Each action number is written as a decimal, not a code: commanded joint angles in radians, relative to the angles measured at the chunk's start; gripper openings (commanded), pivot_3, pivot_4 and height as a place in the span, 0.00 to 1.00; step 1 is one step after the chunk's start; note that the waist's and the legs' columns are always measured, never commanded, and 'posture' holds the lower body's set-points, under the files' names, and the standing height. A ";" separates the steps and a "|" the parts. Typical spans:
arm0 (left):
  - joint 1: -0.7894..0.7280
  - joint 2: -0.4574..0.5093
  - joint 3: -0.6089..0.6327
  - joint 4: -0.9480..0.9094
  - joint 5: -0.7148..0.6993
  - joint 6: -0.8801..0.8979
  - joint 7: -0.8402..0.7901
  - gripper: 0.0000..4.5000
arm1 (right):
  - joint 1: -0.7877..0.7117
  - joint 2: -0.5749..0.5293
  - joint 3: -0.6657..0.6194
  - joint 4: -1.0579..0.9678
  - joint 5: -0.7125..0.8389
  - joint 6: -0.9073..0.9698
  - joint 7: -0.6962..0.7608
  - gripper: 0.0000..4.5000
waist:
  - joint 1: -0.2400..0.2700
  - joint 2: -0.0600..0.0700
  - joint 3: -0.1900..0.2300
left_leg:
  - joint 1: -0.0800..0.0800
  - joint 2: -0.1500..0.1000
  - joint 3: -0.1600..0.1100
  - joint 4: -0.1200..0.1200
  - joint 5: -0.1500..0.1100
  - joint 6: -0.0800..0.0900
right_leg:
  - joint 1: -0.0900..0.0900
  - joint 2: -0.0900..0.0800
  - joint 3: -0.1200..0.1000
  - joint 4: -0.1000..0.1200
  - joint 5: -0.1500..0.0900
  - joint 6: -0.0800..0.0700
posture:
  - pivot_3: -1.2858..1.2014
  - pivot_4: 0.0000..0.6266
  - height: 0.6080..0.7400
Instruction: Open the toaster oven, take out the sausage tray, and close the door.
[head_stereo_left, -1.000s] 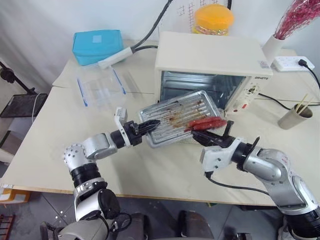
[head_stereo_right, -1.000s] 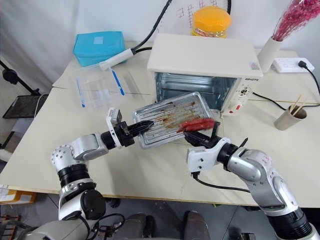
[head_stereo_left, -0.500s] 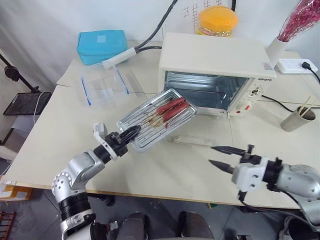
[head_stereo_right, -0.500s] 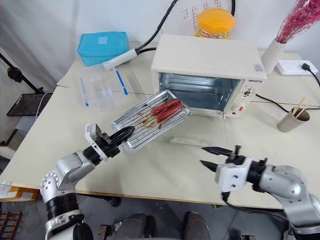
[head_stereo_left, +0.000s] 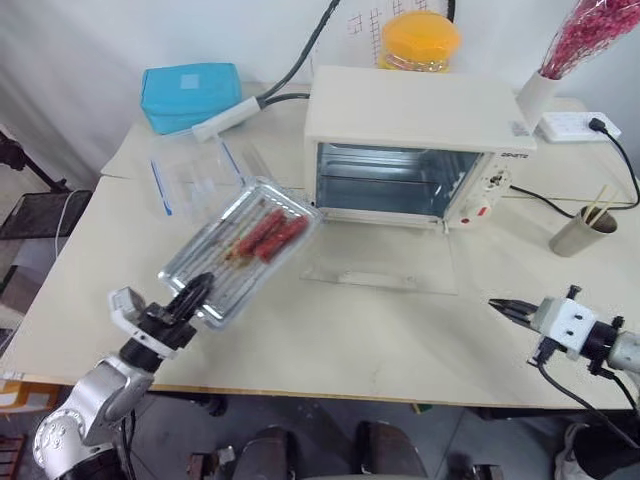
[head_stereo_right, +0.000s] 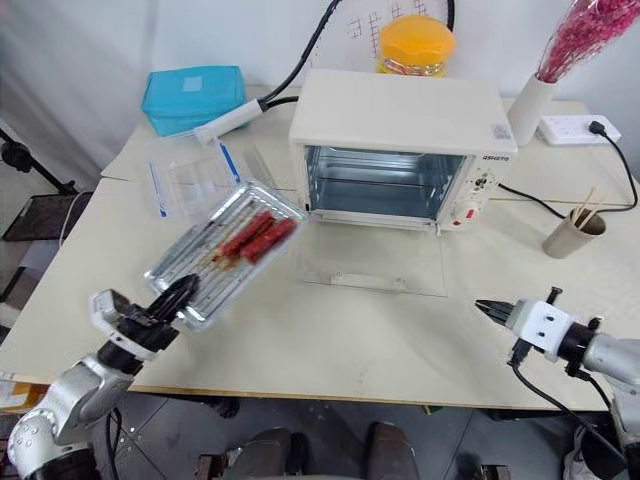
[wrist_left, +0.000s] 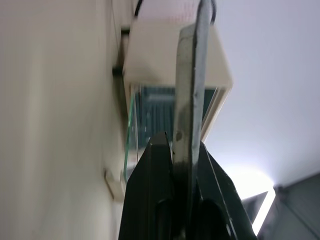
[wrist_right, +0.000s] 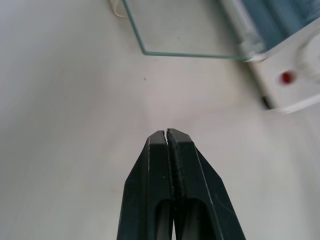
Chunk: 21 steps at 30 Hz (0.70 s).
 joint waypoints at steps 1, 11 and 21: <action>0.049 -0.055 0.052 -0.083 -0.033 -0.052 0.006 0.00 | -0.093 0.045 0.003 0.028 0.081 0.104 0.029 0.01 | 0.001 0.000 0.000 | 0.000 0.000 0.000 0.000 0.000 0.000 | 0.000 0.000 0.000 0.000 0.000 0.000 | 0.52 0.24 1.00; 0.077 -0.091 0.036 -0.168 -0.033 -0.105 0.032 0.00 | -0.227 0.124 -0.015 -0.001 0.195 0.284 0.106 0.01 | 0.006 0.000 0.000 | -0.002 -0.001 -0.001 0.000 0.000 0.000 | 0.000 -0.001 -0.001 0.000 0.000 0.000 | 0.52 0.24 1.00; 0.090 -0.123 0.014 -0.225 -0.033 -0.159 0.066 0.00 | -0.208 0.015 -0.071 -0.076 0.188 0.452 0.083 0.01 | 0.013 0.000 0.000 | -0.002 -0.001 -0.001 0.000 -0.001 0.000 | 0.000 -0.001 -0.001 0.000 0.000 0.000 | 0.52 0.24 1.00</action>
